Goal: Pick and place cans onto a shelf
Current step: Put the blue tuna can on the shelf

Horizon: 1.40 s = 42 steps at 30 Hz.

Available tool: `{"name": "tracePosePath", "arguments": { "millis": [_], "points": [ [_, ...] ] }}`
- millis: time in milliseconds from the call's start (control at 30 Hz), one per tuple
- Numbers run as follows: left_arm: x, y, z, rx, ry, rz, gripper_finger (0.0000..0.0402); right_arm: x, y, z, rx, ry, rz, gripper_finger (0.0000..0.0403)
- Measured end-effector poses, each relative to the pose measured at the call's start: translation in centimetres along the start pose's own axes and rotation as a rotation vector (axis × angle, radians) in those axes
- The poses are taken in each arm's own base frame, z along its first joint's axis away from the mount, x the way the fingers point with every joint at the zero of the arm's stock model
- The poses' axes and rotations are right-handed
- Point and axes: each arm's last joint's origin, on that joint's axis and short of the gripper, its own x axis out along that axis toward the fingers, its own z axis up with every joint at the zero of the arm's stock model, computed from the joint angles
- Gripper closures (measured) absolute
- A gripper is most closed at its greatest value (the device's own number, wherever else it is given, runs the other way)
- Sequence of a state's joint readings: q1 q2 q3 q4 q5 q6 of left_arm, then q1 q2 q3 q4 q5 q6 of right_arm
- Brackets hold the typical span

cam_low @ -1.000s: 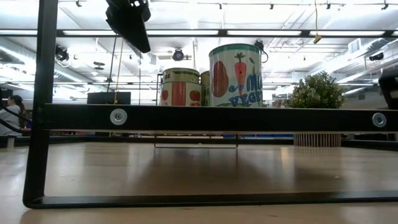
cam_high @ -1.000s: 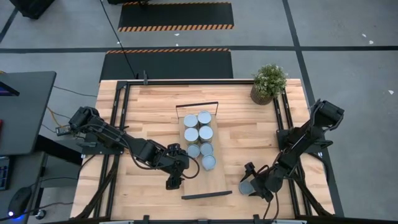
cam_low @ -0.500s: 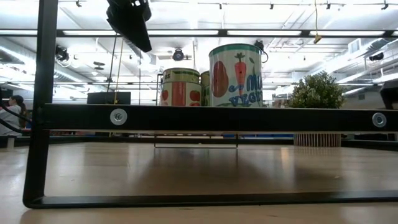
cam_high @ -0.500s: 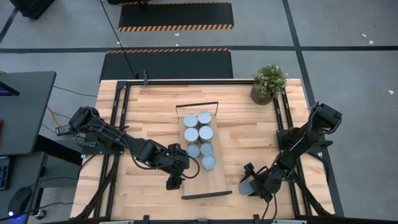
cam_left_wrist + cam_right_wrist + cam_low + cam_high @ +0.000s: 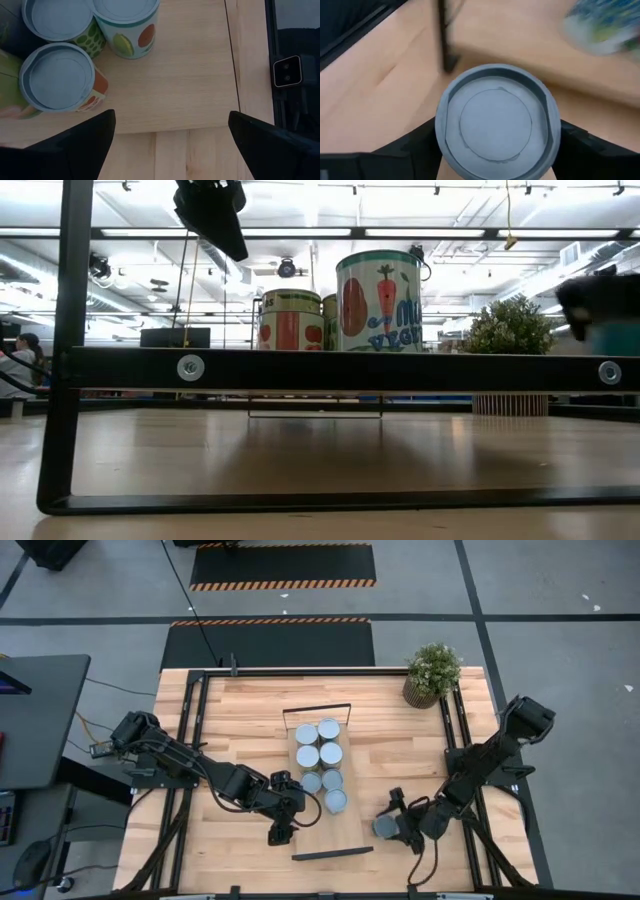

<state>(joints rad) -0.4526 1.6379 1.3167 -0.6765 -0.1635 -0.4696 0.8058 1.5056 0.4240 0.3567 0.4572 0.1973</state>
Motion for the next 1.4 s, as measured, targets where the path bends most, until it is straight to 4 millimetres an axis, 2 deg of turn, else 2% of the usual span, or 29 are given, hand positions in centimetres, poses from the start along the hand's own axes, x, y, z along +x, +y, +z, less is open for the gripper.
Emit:
{"name": "tracePosePath", "arguments": {
  "millis": [167,600,933,1067,1400],
  "points": [
    [0.0,0.0,0.0,0.0,0.0,0.0,0.0008,0.3,-1.6,1.0,-0.016,-0.041,-0.033,0.0088],
    [0.0,0.0,0.0,0.006,-0.013,0.018,0.0008,1.7,-4.2,3.0,-0.051,-0.231,0.045,0.0092],
    [0.0,0.1,0.1,0.008,-0.02,0.029,0.0008,4.6,-4.0,4.3,-0.09,-0.253,0.074,0.0092],
    [0.0,0.0,0.1,0.007,-0.023,0.027,0.0008,5.4,-4.3,4.1,-0.103,-0.231,0.06,0.0091],
    [0.0,0.0,0.2,0.007,-0.035,0.021,0.0008,5.6,-4.8,4.0,-0.098,-0.213,0.085,0.0062]
  ]
}}
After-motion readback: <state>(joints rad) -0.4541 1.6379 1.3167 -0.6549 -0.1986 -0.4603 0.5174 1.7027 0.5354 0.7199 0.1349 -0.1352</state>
